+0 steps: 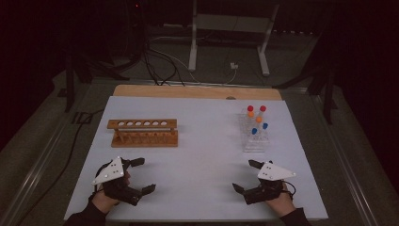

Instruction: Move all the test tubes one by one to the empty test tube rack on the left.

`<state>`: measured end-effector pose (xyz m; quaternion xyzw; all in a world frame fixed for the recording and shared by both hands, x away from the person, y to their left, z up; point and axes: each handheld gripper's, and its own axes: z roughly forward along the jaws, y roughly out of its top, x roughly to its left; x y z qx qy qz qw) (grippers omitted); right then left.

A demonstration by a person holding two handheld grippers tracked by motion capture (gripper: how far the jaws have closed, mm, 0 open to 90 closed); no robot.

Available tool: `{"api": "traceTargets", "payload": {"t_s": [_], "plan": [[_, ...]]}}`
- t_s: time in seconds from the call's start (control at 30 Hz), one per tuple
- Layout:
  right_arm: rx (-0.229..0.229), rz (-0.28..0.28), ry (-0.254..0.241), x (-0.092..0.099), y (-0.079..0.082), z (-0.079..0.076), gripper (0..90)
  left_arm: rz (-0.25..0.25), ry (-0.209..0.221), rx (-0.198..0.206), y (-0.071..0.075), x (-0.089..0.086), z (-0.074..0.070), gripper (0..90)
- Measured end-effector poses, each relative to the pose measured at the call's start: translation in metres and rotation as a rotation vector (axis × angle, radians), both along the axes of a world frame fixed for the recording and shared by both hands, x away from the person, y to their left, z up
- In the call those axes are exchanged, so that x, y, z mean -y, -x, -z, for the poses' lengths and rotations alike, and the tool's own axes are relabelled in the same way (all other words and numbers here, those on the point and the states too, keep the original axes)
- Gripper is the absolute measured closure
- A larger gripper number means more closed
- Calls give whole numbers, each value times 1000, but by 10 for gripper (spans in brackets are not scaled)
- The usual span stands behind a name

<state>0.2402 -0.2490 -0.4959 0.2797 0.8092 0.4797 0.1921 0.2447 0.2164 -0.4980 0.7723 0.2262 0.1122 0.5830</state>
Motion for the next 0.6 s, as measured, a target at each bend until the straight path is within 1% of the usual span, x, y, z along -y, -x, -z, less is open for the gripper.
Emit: {"api": "traceTargets", "payload": {"t_s": [0.07, 0.17, 0.2, 0.27, 0.37, 0.43, 0.47, 0.53, 0.57, 0.6], "plan": [[-17, -3, -5, -2, -1, -3, 0, 1, -1, 1, 1, -2, -1, 4], [-14, -5, -9, -4, 0, -8, 0, -3, -2, 1, 2, -2, -1, 4], [-6, -5, -10, -5, 1, -10, 0, 10, 2, -2, 2, -2, -1, 4], [0, -6, -10, -7, 3, -16, 0, 14, -6, 5, 3, 0, -1, 4], [6, -19, -18, -10, 4, -24, 0, 23, -3, 5, 3, 1, -1, 4], [13, -21, -18, -11, 5, -27, 0, 19, -1, 6, 3, 1, -1, 4], [17, -25, -30, -14, 6, -33, 0, 14, 7, 12, 3, 0, -1, 4], [28, -26, -35, -15, 8, -39, 0, 11, 11, 13, 3, 0, -1, 4], [28, -26, -35, -15, 8, -39, 0, 7, 15, 11, 3, -1, -2, 4], [36, -22, -44, -16, 9, -45, 0, 3, 23, 14, 3, -1, -2, 4]]}}
